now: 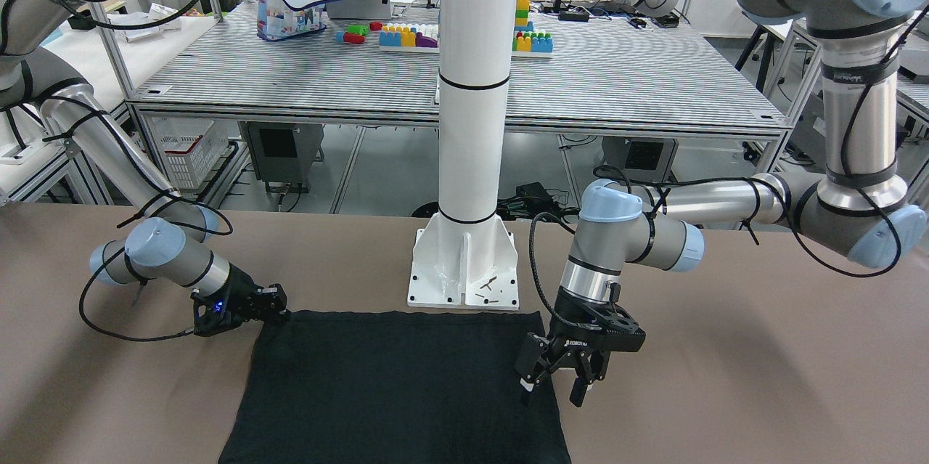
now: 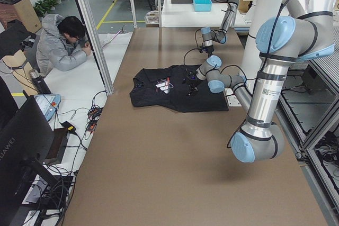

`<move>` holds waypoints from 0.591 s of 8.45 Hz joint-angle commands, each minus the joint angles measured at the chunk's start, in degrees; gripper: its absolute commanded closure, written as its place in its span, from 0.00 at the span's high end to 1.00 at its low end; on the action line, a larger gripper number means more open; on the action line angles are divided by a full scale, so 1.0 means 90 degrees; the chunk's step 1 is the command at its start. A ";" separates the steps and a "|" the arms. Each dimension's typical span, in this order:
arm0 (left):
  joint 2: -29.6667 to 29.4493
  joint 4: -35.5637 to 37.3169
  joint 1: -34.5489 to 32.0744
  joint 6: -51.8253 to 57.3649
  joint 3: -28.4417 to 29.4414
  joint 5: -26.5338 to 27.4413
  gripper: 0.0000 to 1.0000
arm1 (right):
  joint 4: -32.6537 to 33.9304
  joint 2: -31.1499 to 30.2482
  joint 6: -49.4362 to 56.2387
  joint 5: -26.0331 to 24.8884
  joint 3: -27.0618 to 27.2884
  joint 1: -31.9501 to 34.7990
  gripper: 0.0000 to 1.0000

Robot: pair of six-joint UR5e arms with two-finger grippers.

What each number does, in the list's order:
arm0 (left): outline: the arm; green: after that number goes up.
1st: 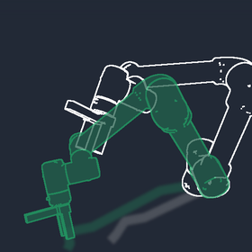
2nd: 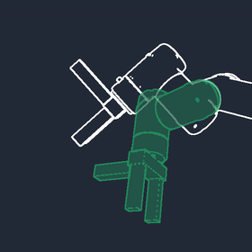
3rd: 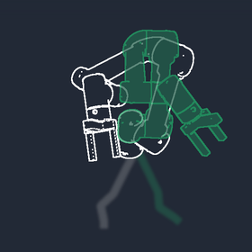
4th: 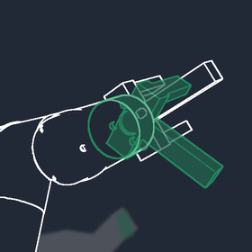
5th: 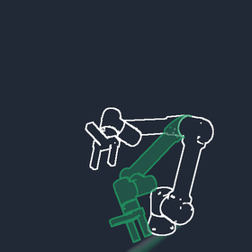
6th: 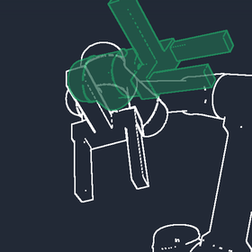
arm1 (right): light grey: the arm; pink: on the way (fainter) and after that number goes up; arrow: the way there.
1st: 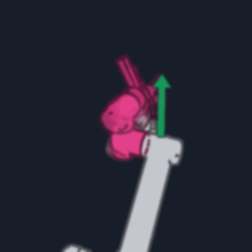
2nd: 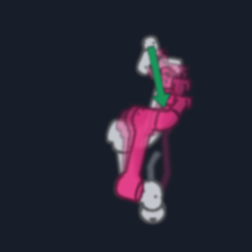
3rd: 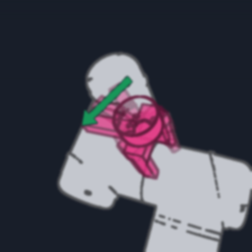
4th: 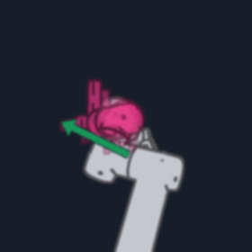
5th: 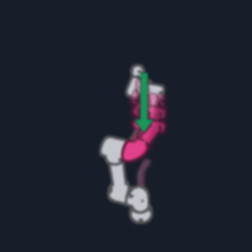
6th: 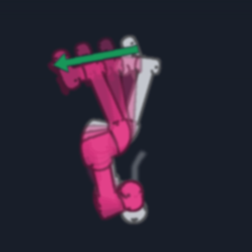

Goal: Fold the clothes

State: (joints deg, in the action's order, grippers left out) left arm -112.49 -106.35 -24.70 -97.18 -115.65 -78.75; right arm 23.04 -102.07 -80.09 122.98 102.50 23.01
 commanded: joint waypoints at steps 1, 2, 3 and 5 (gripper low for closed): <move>-0.0030 0.0000 0.0000 0.0016 -0.0011 0.0000 1.00 | -0.0011 -0.0016 -0.0308 -0.0022 0.0007 0.0001 0.00; 0.0008 0.0000 0.0010 0.0016 -0.0069 -0.0010 1.00 | -0.0030 -0.0016 -0.0378 0.0007 0.0056 0.0021 0.00; 0.0076 0.0000 0.0164 0.0006 -0.0118 -0.0019 1.00 | -0.0204 -0.0026 -0.0389 0.0017 0.0046 0.0021 0.00; 0.0262 0.0000 0.0836 0.0016 -0.0477 -0.0156 1.00 | -0.0594 -0.0064 -0.0389 0.0056 0.0047 0.0031 0.00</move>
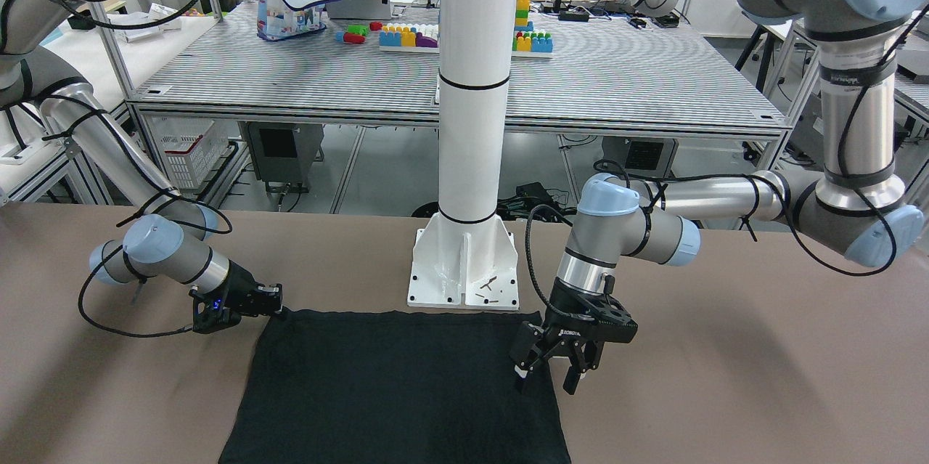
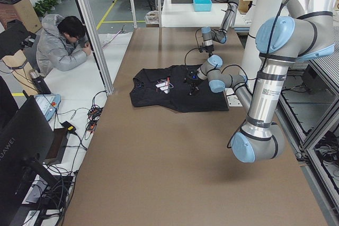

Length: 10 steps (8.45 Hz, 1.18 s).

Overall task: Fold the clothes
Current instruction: 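Hold the hem corners nearest the robot with both grippers at the near edge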

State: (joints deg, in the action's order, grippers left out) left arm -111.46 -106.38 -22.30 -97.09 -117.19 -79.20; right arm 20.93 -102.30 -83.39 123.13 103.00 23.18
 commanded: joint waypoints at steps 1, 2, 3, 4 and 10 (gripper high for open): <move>0.0168 0.0004 0.0815 0.0026 -0.0405 -0.0474 1.00 | -0.0459 -0.0088 -0.0021 0.0039 -0.0009 0.0042 0.00; 0.0255 0.0004 0.1001 0.0026 -0.0435 -0.0545 1.00 | -0.0509 -0.0089 -0.0021 0.0029 -0.0029 0.0061 0.00; 0.0517 -0.0122 0.1206 0.0036 -0.0436 -0.0517 1.00 | -0.0577 -0.0079 -0.0021 0.0000 -0.0029 0.0129 0.00; 0.0877 -0.0780 0.1421 0.0036 -0.0407 -0.0478 1.00 | -0.0626 -0.0040 -0.0021 -0.0010 -0.0019 0.0188 0.00; 0.2355 -0.3297 0.2272 -0.0032 0.0305 0.0274 1.00 | -0.0666 -0.0030 -0.0012 -0.0029 -0.0019 0.0325 0.00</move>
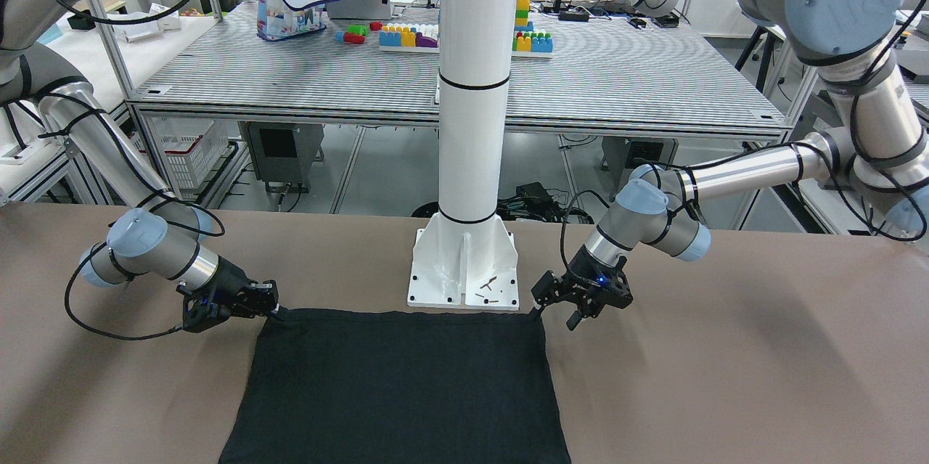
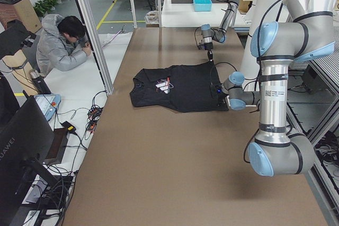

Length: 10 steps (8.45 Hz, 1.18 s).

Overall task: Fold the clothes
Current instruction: 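Hold the hem corners nearest the robot with both grippers at the near edge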

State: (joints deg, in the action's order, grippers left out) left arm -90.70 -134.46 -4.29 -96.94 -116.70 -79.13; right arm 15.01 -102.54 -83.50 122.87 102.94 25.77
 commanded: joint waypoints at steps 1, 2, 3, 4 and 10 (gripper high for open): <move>-0.0087 -0.0197 0.0426 -0.0108 0.0455 0.0489 1.00 | -0.0007 -0.0012 0.0001 0.0000 -0.0012 0.0046 0.00; -0.0263 -0.0197 0.0621 -0.0205 0.0544 0.0723 1.00 | -0.0007 -0.0003 0.0001 0.0000 -0.0002 0.0046 0.00; -0.0284 -0.0187 0.0730 -0.0225 0.0525 0.0851 1.00 | -0.0017 0.0007 0.0001 0.0000 0.0007 0.0046 0.00; -0.0274 -0.0187 0.0769 -0.0226 0.0525 0.0891 1.00 | -0.0017 0.0007 0.0001 0.0000 0.0017 0.0046 0.00; -0.0284 -0.0168 0.1022 -0.0313 0.0545 0.1377 0.48 | -0.0115 0.0017 -0.0009 -0.0009 0.0017 0.0046 0.00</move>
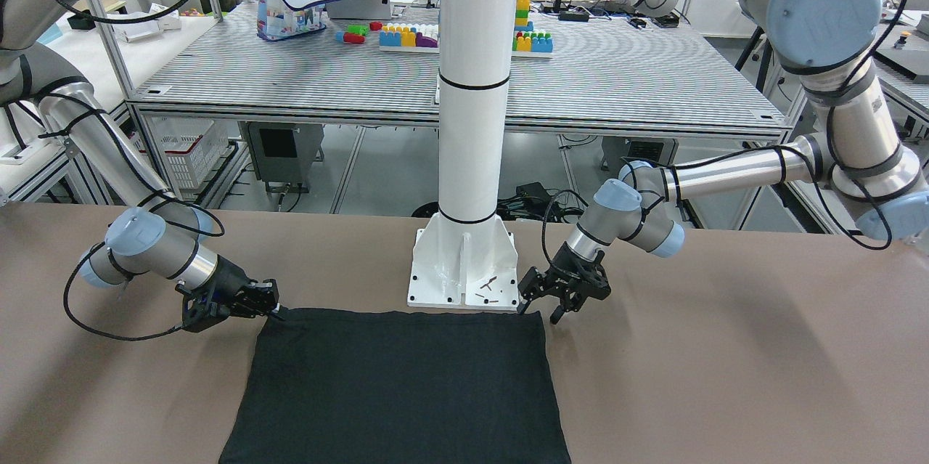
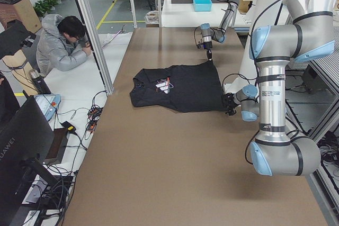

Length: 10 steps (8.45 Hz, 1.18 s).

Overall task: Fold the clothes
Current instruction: 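Hold the hem corners nearest the robot with both grippers at the near edge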

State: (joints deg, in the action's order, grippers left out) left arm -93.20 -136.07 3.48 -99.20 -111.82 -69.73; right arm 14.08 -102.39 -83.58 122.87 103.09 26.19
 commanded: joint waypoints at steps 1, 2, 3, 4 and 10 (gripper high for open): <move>-0.0015 0.0012 0.0228 -0.0062 0.0002 0.0452 0.21 | -0.0011 0.0000 0.0000 -0.0010 0.0000 0.0000 0.00; -0.0025 0.0012 0.0229 -0.0062 0.0012 0.0482 0.01 | -0.0002 0.0029 0.0000 -0.0010 -0.0009 0.0000 0.00; -0.0035 0.0012 0.0229 -0.0062 0.0051 0.0492 0.00 | -0.0002 0.0039 0.0000 -0.0010 -0.0010 0.0000 0.00; -0.0045 0.0012 0.0229 -0.0062 0.0051 0.0492 0.00 | -0.0002 0.0049 0.0000 -0.0010 0.0000 0.0010 0.00; 0.0858 0.0002 -0.0170 -0.0023 -0.1438 0.0085 0.00 | -0.0021 0.0039 0.0000 0.0175 0.0457 0.0282 0.00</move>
State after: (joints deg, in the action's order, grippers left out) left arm -91.68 -136.01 4.04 -99.69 -117.17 -66.09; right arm 13.92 -101.99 -83.58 123.39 104.81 27.37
